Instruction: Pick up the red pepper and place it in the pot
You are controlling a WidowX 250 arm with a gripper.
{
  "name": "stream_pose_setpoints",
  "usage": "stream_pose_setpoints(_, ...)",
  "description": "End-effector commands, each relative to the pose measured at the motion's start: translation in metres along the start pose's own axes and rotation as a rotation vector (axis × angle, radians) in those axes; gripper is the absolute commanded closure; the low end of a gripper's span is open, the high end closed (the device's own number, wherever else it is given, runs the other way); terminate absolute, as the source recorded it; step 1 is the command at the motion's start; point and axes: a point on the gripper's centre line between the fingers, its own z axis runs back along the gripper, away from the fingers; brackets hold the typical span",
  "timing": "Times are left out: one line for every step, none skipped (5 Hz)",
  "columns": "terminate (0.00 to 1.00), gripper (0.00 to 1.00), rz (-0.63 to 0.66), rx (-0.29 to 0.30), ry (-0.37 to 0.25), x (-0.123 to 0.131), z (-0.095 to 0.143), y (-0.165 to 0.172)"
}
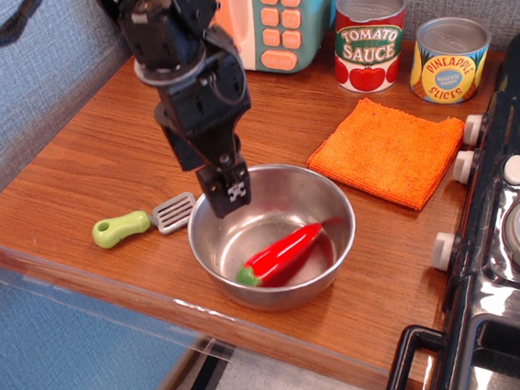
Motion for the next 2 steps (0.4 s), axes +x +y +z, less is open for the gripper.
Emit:
stream_pose_setpoints(0.0, 0.0, 0.36, 0.054, -0.015, -0.038, 0.03, 0.054)
stream_pose_setpoints(0.0, 0.0, 0.481, 0.037, 0.036, -0.047, 0.021, 0.064)
